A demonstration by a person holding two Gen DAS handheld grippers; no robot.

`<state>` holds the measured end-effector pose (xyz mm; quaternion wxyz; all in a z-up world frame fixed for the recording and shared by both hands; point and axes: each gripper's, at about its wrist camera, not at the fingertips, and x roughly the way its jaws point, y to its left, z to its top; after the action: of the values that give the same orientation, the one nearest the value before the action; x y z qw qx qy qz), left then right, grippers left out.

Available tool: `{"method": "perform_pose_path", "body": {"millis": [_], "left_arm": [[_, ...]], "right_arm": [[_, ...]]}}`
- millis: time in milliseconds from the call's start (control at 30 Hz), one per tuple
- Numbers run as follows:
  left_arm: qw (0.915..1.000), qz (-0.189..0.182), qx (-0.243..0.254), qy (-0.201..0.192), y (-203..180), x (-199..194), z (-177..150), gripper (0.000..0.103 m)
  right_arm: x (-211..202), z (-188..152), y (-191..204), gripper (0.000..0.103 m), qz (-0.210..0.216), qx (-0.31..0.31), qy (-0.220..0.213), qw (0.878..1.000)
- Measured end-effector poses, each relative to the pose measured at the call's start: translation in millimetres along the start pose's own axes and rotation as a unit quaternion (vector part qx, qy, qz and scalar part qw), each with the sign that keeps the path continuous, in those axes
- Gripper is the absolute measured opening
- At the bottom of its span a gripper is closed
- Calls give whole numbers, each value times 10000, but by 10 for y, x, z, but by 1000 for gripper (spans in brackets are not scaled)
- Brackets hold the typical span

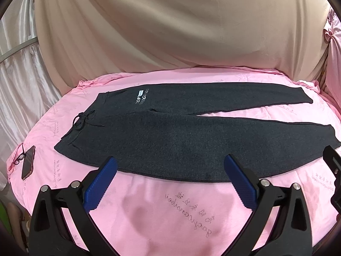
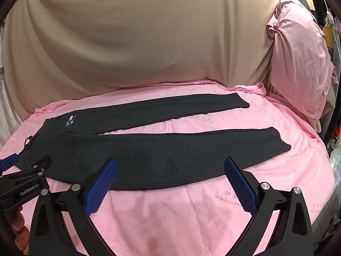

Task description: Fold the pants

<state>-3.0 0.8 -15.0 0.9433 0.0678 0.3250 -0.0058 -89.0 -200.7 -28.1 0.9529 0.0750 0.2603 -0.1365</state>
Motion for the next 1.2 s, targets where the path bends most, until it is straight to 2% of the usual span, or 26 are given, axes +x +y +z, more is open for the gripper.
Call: {"method": "perform_pose_path", "body": {"millis": [1200], "left_arm": [[10000, 61, -7, 40, 72, 9, 1, 98]], "right_arm": [[21, -3, -8, 98, -53, -37, 8, 10000]]}}
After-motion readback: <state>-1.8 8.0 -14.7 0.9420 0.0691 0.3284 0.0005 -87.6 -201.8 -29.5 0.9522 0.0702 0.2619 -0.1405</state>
